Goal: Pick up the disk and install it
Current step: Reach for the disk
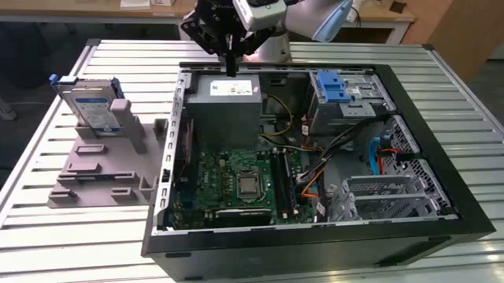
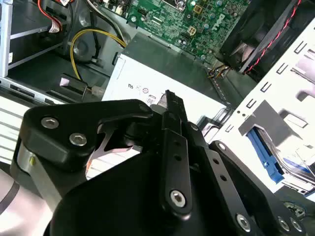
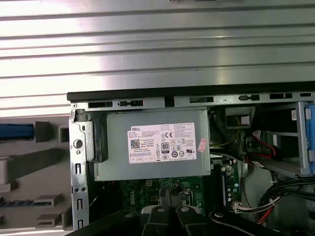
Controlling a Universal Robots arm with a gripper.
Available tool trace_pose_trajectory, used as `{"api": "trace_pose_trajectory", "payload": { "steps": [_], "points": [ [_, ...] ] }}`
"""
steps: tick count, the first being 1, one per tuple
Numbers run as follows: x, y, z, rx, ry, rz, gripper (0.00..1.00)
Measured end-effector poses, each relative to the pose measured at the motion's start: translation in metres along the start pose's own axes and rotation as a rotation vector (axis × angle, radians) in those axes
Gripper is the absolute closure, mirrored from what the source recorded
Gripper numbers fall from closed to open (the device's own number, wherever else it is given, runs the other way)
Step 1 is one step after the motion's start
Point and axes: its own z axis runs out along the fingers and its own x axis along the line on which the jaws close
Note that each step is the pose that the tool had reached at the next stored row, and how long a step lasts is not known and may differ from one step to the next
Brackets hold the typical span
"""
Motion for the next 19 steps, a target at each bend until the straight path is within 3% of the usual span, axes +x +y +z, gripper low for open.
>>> {"api": "trace_pose_trajectory", "payload": {
  "steps": [6,19],
  "points": [
    [0.0003,0.0,0.0,0.0,0.0,0.0,0.89],
    [0.0104,0.0,-0.0002,0.0,0.0,0.0,0.89]
  ]
}}
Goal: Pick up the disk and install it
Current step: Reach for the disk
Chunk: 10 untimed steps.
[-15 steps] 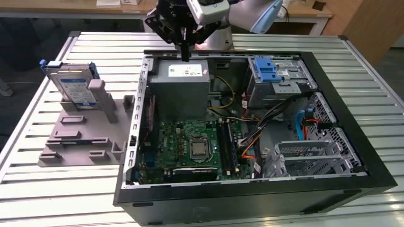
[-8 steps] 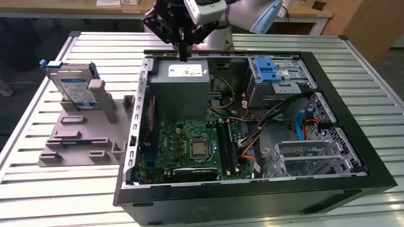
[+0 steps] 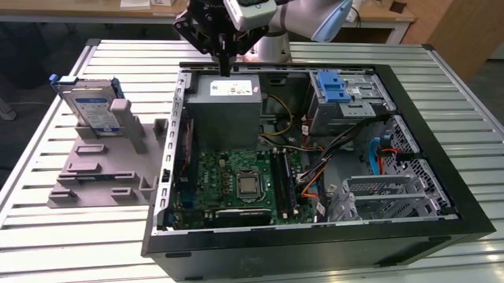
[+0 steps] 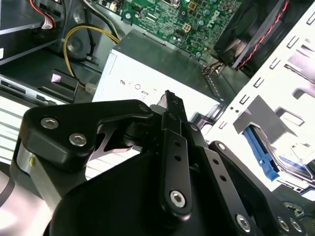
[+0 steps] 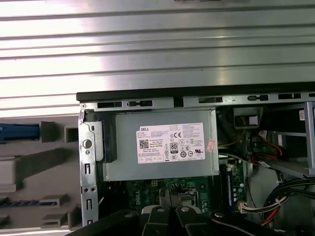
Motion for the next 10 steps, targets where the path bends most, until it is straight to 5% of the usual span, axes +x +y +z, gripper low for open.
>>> {"api": "trace_pose_trajectory", "payload": {
  "steps": [10],
  "points": [
    [0.0069,-0.0001,-0.0001,0.0,0.0,0.0,0.89]
  ]
}}
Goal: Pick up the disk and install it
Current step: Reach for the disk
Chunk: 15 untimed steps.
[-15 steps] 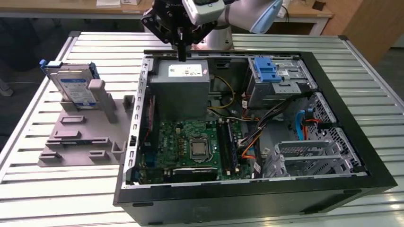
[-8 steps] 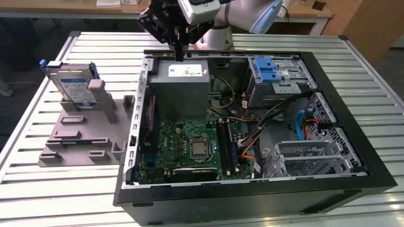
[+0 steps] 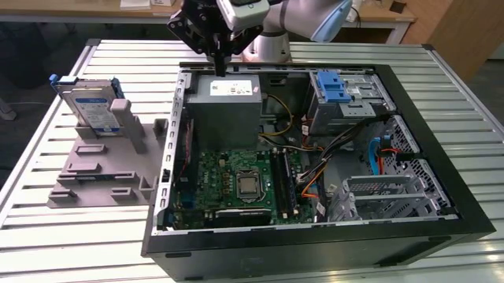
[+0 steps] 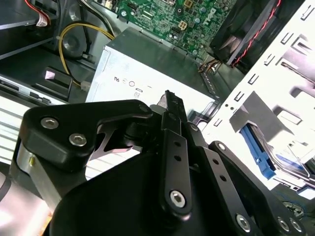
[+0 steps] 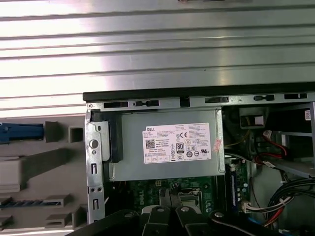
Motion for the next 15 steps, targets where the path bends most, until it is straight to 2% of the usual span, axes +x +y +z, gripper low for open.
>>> {"api": "trace_pose_trajectory", "payload": {
  "steps": [15],
  "points": [
    [0.0063,-0.0004,0.0,-0.0001,-0.0001,0.0,0.89]
  ]
}}
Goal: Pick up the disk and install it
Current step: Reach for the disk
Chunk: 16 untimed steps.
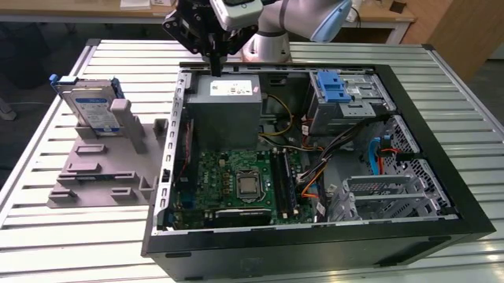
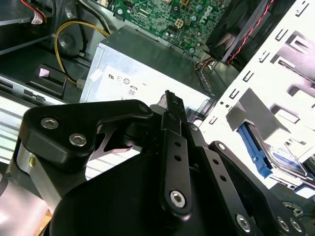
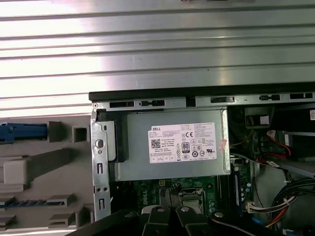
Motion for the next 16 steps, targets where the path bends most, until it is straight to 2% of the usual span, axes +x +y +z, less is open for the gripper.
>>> {"api": "trace_pose_trajectory", "payload": {
  "steps": [16],
  "points": [
    [0.0061,-0.0005,-0.0001,0.0,0.0,0.0,0.89]
  ]
}}
